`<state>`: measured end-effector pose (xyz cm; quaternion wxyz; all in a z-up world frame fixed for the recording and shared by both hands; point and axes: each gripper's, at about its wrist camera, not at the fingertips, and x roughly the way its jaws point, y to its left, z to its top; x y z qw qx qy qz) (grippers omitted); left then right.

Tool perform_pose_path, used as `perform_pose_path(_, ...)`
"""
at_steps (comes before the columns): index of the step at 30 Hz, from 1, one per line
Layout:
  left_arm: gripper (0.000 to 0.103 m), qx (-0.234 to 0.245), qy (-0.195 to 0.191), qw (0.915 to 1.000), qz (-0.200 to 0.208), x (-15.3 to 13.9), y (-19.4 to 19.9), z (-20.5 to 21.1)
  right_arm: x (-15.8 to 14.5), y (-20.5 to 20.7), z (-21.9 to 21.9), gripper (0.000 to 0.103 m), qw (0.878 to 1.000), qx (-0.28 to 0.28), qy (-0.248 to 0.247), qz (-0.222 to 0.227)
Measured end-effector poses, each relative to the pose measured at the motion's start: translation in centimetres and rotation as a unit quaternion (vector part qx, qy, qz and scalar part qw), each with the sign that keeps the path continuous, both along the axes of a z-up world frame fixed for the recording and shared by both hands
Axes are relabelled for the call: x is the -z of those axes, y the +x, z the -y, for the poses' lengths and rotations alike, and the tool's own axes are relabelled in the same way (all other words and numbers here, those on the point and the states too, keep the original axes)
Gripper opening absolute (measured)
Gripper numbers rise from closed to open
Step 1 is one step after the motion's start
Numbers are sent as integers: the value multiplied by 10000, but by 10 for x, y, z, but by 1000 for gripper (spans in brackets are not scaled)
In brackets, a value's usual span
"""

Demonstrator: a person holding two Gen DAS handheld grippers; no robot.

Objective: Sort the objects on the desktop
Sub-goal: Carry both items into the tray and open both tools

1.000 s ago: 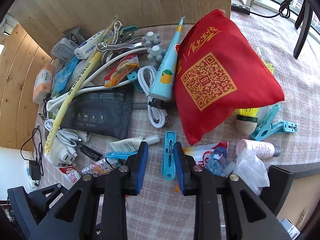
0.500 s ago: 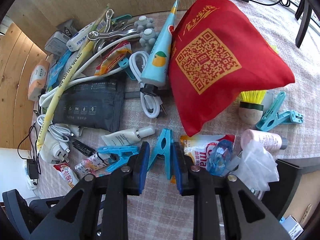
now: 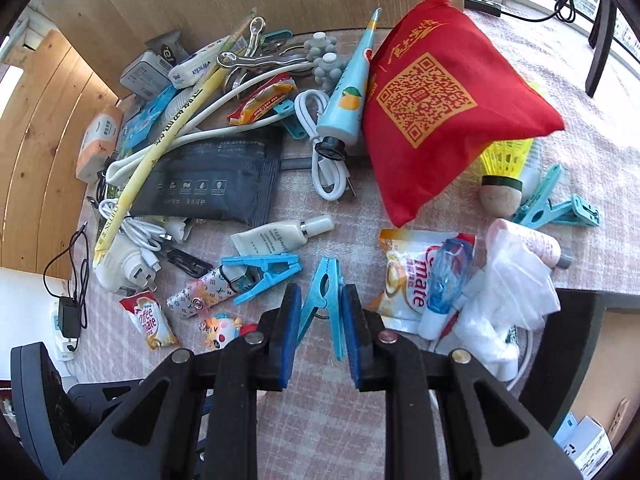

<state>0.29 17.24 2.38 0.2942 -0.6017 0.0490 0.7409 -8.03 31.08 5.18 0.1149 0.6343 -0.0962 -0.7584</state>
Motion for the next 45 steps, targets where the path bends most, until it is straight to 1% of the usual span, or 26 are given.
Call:
perform_pose_path(2, 19, 18, 46, 10000, -32, -5, 4, -6, -6, 9, -11, 21, 10000, 54, -41, -72)
perform_pose_path(7, 19, 135, 206, 9996, -133, -20, 13, -26, -34, 28, -44, 21, 9991, 286, -68, -317)
perform_pose_path(8, 19, 176, 233, 9995, -144, -23, -1, -38, -37, 31, -53, 21, 9987, 373, -62, -353)
perform_pose_path(9, 19, 222, 260, 9993, -159, -25, -3, -45, -40, 37, -62, 21, 9982, 462, -46, -384)
perform_pose_path(13, 19, 460, 294, 9983, -199, -32, 0, -74, -51, 56, -99, 21, 9954, 826, 46, -485)
perform_pose_path(14, 19, 527, 307, 9979, -204, -32, -1, -84, -49, 57, -104, 21, 9944, 921, 88, -507)
perform_pose_path(16, 19, 662, 362, 9969, -206, -37, 3, -98, -52, 69, -123, 21, 9921, 1120, 169, -543)
perform_pose_path(17, 19, 733, 395, 9963, -203, -34, 2, -107, -54, 75, -133, 21, 9907, 1222, 207, -563)
perform_pose_path(19, 19, 898, 465, 9947, -198, -38, 11, -115, -57, 88, -153, 21, 9877, 1430, 252, -584)
perform_pose_path(20, 19, 984, 489, 9937, -205, -43, 12, -126, -60, 96, -165, 21, 9859, 1538, 273, -599)
perform_pose_path(22, 19, 1202, 551, 9910, -214, -49, 20, -146, -63, 110, -184, 21, 9817, 1760, 356, -635)
perform_pose_path(23, 19, 1318, 588, 9893, -211, -58, 22, -147, -65, 116, -193, 21, 9793, 1875, 403, -649)
perform_pose_path(25, 19, 1552, 628, 9857, -212, -63, 34, -162, -68, 131, -213, 21, 9744, 2098, 457, -661)
perform_pose_path(26, 19, 1665, 639, 9837, -211, -60, 40, -175, -69, 139, -222, 21, 9720, 2207, 472, -661)
perform_pose_path(29, 19, 2008, 675, 9772, -166, -71, 59, -190, -70, 158, -246, 21, 9642, 2507, 559, -660)
perform_pose_path(33, 19, 2449, 663, 9672, -129, -77, 86, -211, -69, 184, -273, 21, 9534, 2887, 600, -641)
perform_pose_path(38, 19, 2827, 625, 9571, -96, -77, 111, -227, -62, 208, -294, 21, 9433, 3209, 642, -556)
perform_pose_path(41, 19, 2963, 607, 9531, -91, -77, 122, -234, -61, 218, -300, 21, 9390, 3331, 666, -530)
perform_pose_path(45, 19, 3086, 616, 9491, -106, -79, 131, -239, -63, 223, -303, 21, 9368, 3387, 689, -537)
